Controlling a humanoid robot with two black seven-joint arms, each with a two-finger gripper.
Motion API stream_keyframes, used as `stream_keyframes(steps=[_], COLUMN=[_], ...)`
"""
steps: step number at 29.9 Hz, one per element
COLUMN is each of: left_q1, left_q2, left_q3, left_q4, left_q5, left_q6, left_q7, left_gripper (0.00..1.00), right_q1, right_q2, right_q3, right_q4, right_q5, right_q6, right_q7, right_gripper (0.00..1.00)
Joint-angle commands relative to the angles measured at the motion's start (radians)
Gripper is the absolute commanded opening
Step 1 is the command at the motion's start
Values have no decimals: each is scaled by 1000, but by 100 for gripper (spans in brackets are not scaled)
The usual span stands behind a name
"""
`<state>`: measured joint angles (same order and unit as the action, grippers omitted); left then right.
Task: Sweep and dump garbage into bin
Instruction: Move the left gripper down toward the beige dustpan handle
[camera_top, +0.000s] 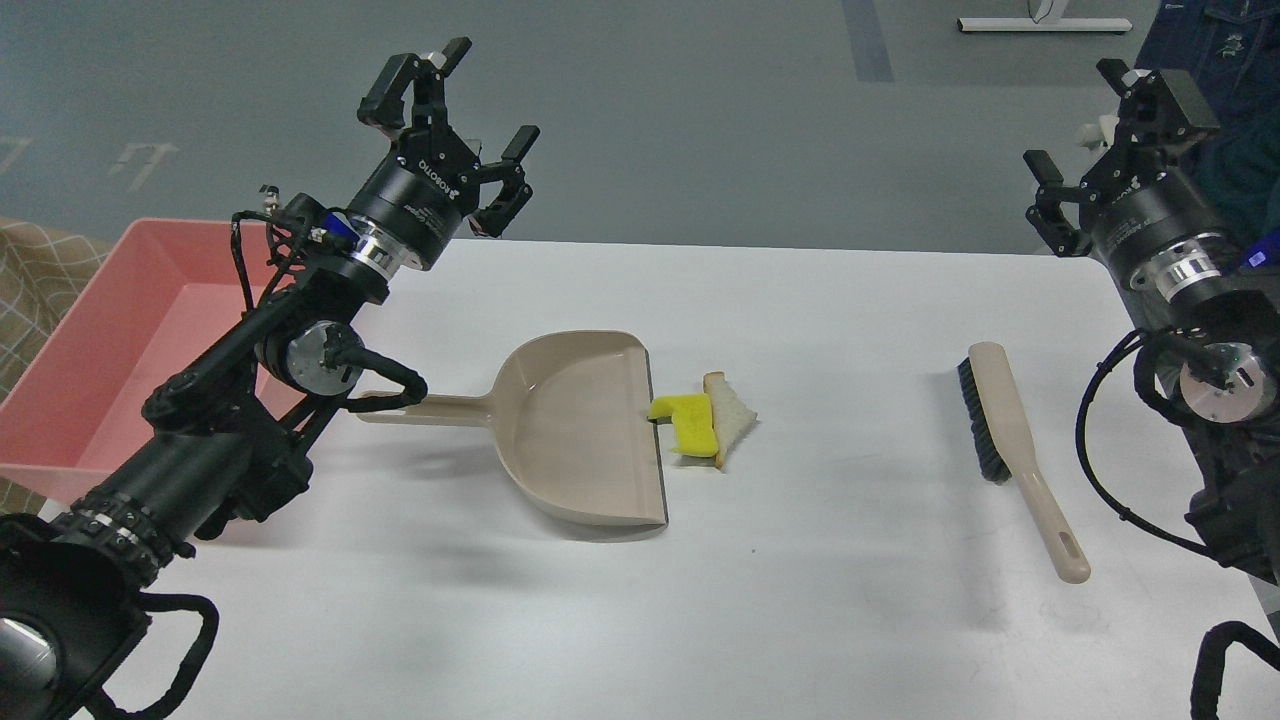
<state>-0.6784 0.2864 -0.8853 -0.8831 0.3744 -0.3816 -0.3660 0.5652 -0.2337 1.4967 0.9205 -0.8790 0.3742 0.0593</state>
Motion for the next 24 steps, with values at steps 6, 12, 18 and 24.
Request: stream_keyframes(steps=[6, 12, 18, 24], left_q1=[-1, -6, -9, -1], left_q2=[4, 13, 14, 31], left_q3=[2, 14, -3, -3], left_q4=[1, 1, 6, 4], left_q5=[0, 1, -5, -5], left_q6=[4, -19, 0, -6], left_q7=[-4, -10, -13, -13], left_gripper=[98, 98, 98, 98], right_q1=[-10, -1, -1, 10], right_q2=[7, -1, 1, 4], right_q3=[5, 7, 11, 4], right_q4=[-2, -3, -2, -6], right_q5=[0, 2, 9, 9], right_q6=[-6, 2, -9, -24], right_q7=[11, 11, 13, 13], right_gripper=[100, 100, 100, 100])
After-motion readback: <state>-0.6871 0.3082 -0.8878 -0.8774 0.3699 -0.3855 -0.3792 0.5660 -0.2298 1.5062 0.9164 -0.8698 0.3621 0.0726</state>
